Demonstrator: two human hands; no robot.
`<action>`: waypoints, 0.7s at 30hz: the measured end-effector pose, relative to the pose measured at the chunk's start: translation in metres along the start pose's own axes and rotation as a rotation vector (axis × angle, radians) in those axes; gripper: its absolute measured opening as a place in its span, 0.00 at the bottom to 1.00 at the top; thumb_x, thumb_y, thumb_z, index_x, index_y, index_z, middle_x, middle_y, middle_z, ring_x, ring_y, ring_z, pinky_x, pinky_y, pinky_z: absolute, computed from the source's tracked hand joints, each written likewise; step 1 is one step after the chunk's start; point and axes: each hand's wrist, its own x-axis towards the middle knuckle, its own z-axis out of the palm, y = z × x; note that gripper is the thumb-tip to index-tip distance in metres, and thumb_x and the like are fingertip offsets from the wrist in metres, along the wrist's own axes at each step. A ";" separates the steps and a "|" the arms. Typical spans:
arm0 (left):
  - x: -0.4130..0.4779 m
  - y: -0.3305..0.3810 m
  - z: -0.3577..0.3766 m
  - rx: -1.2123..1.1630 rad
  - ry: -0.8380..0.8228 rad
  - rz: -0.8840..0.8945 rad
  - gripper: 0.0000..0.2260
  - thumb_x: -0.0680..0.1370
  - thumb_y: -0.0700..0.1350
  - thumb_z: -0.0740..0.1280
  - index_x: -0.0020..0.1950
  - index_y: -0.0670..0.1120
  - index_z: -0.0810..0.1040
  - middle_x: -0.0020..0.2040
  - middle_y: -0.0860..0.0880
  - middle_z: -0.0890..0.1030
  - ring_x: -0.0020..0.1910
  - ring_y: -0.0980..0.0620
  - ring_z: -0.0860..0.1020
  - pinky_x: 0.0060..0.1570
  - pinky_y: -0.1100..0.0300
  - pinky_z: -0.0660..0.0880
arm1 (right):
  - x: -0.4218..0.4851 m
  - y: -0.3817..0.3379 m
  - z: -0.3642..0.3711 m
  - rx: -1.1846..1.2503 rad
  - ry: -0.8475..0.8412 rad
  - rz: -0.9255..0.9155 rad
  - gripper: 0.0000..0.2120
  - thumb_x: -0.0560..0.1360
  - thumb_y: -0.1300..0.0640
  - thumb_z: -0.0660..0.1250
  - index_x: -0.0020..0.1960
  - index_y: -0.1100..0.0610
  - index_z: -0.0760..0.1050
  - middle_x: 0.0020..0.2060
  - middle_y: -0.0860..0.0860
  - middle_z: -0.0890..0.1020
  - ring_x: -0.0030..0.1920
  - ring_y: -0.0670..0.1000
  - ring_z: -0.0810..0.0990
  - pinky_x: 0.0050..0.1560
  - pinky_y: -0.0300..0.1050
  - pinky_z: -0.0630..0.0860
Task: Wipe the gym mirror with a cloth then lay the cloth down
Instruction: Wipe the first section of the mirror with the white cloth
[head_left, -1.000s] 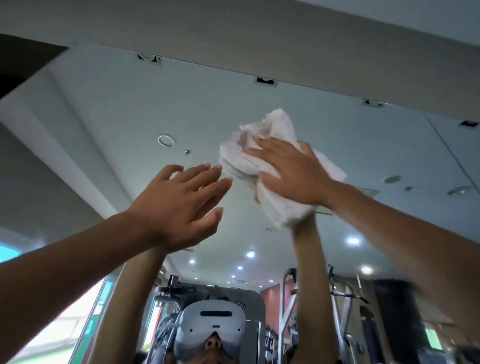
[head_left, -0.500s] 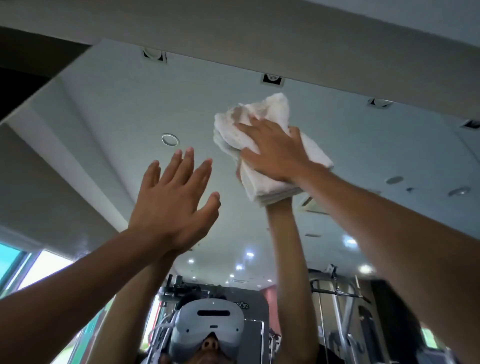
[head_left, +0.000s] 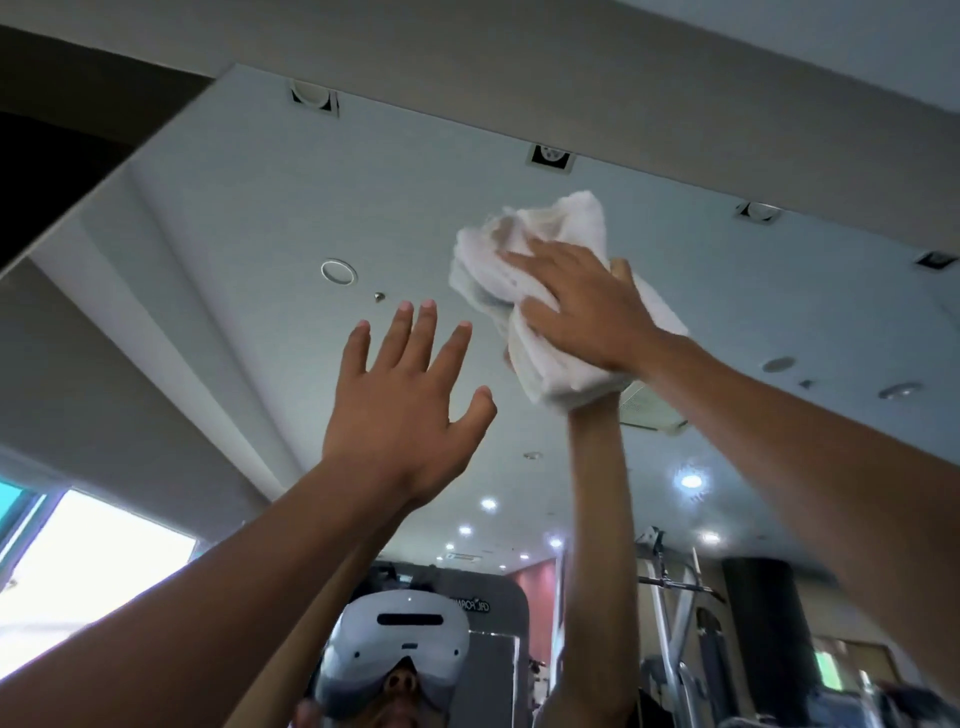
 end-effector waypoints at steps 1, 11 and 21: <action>0.000 0.000 0.001 -0.002 -0.003 0.003 0.35 0.75 0.64 0.36 0.82 0.56 0.44 0.83 0.48 0.42 0.81 0.50 0.39 0.78 0.45 0.38 | -0.011 0.010 -0.003 -0.012 -0.031 -0.091 0.32 0.74 0.36 0.47 0.78 0.39 0.58 0.79 0.45 0.59 0.77 0.49 0.56 0.69 0.60 0.57; -0.002 0.000 0.001 -0.022 0.033 -0.009 0.35 0.77 0.64 0.40 0.83 0.53 0.45 0.83 0.49 0.42 0.81 0.52 0.39 0.78 0.47 0.39 | 0.055 -0.026 0.015 -0.035 0.087 0.563 0.29 0.80 0.38 0.50 0.77 0.49 0.60 0.76 0.54 0.62 0.75 0.57 0.59 0.71 0.65 0.53; -0.003 0.003 -0.002 -0.023 0.043 -0.132 0.38 0.76 0.64 0.40 0.83 0.48 0.42 0.82 0.42 0.40 0.81 0.47 0.37 0.78 0.46 0.37 | 0.001 0.030 -0.001 0.048 -0.010 0.095 0.33 0.72 0.33 0.48 0.76 0.37 0.59 0.78 0.43 0.59 0.77 0.49 0.55 0.70 0.64 0.56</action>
